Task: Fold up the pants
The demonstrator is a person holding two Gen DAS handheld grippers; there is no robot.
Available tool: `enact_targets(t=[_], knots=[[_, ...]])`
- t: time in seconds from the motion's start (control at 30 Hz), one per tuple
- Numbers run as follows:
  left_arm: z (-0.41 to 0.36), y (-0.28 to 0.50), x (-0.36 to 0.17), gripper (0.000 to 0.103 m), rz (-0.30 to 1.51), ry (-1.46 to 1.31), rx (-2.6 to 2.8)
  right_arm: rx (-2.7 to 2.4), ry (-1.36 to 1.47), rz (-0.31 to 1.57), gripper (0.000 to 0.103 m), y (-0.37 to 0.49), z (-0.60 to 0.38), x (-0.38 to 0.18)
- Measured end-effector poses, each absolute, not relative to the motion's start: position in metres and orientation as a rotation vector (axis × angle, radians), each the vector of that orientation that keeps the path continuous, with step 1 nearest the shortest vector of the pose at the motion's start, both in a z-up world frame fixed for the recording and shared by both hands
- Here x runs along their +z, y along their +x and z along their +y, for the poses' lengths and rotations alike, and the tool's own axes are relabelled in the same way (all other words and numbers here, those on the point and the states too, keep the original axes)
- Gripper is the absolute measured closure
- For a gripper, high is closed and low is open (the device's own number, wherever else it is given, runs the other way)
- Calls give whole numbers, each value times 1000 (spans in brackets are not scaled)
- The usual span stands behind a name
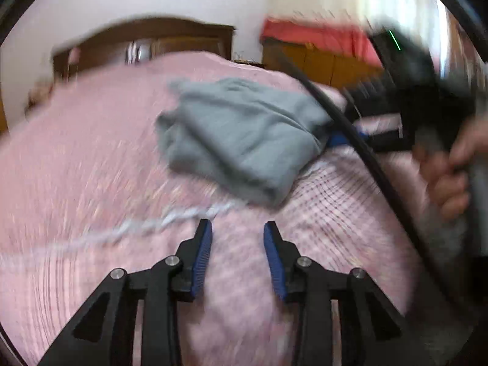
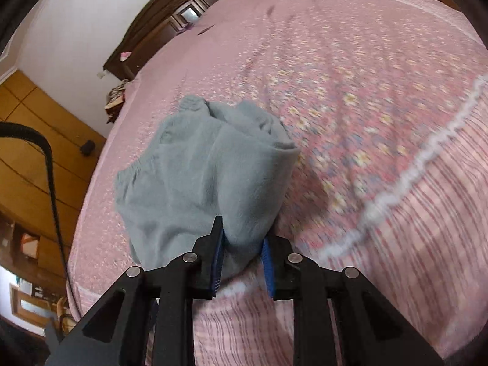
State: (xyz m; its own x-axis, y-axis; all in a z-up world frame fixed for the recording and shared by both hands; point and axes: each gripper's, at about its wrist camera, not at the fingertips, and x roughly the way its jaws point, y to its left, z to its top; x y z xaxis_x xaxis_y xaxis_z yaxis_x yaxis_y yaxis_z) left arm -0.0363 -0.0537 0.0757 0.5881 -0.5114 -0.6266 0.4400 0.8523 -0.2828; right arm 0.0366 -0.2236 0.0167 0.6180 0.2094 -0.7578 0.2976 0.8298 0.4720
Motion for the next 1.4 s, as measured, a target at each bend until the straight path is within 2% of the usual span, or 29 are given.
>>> enact_targets(t=[0.1,0.17,0.2,0.23,0.27,0.3,0.33,0.37,0.53,0.57,0.6,0.63,0.73,0.8,0.87,0.9,0.93,0.97,1.07,1.17,1.2,1.27,1.3,1.37,1.4], knots=[[-22,-23,83,65,836,-326,-555,-76,590,937,89,23,-230,17],[-1,2,85,55,880,-470,-573,-72,580,942,89,16,-235,17],[5,15,84,43,901,-544,-597,-59,570,926,89,13,-237,18],[11,30,79,31,932,-656,-622,-40,562,882,80,12,-242,21],[19,44,72,28,952,-732,-631,-17,560,818,59,12,-249,27],[23,54,65,27,980,-839,-625,-8,561,769,46,15,-260,32],[26,63,58,27,1000,-929,-586,-2,564,732,20,16,-267,36],[29,75,53,27,1004,-972,-568,14,572,703,8,25,-275,38],[19,125,51,19,1003,-1044,-524,98,870,892,9,101,-319,-9],[9,137,58,19,1010,-1029,-528,100,881,897,18,105,-321,-8],[-3,138,65,19,999,-1033,-555,108,873,890,33,107,-321,-4],[-9,148,74,19,984,-1027,-565,152,871,869,58,104,-320,0],[-38,167,83,17,967,-908,-468,175,832,896,66,102,-315,-3],[-50,177,69,20,1007,-907,-377,181,837,904,71,100,-317,-6],[-52,178,63,36,986,-932,-358,179,879,907,82,92,-323,-10],[-53,180,67,74,990,-922,-382,183,907,898,84,88,-326,-9],[-53,186,72,80,1018,-903,-425,185,917,888,86,83,-334,-9],[-54,194,78,82,1029,-881,-458,185,926,876,87,77,-342,-9],[-61,222,108,84,1016,-775,-519,169,941,846,91,56,-352,0],[-56,217,135,84,1028,-732,-544,221,1098,903,91,23,-357,-4],[-61,224,128,83,1064,-724,-552,227,1107,924,91,9,-353,-8],[-64,258,114,70,1121,-658,-496,163,1026,944,90,1,-345,-14],[-63,258,105,59,1120,-617,-443,114,956,974,89,4,-339,-18],[-57,245,108,59,1040,-639,-461,85,919,978,81,10,-336,-21],[-51,235,112,61,1008,-642,-478,95,921,971,81,12,-338,-17]])
